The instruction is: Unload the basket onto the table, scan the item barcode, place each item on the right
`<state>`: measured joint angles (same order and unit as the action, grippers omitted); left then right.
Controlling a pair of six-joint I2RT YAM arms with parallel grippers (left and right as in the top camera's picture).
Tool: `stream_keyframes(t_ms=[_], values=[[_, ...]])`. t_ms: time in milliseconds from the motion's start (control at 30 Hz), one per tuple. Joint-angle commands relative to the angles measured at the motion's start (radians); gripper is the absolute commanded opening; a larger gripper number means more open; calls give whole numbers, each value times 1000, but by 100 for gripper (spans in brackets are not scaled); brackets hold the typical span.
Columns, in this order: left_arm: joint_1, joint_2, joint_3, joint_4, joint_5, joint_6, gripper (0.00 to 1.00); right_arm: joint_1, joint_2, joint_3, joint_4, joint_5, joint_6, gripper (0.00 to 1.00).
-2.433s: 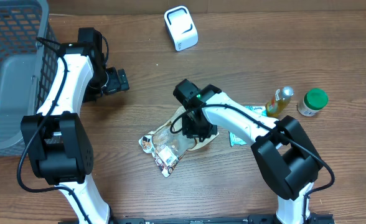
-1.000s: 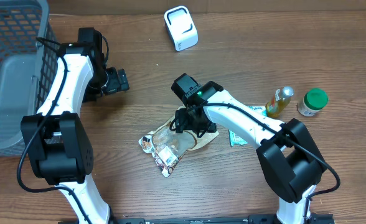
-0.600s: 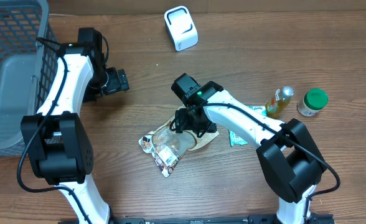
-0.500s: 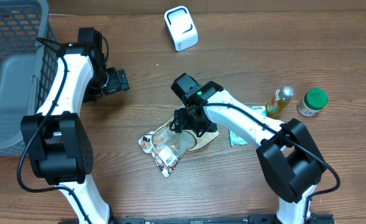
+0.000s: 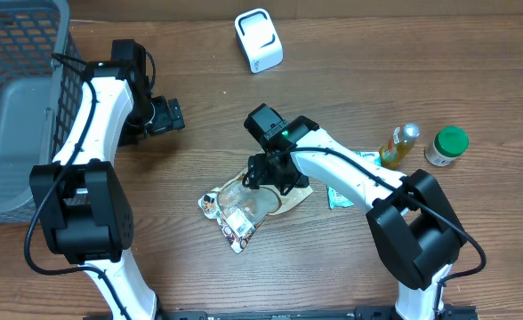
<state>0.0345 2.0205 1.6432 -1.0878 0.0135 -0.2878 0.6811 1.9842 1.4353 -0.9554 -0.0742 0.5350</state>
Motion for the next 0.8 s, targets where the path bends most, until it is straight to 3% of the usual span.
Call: stream_keyframes(t_ms=[0,233,767], values=[[4,-21,14,0,-10,3,100,-2,-62,40,3,4,-82,79],[4,-21,14,0,-10,3,99,-26,-88,44,-10,21,-99,88],[4,-21,14,8,-6,-6,100,-55,-88,43,-86,55,-103,90]])
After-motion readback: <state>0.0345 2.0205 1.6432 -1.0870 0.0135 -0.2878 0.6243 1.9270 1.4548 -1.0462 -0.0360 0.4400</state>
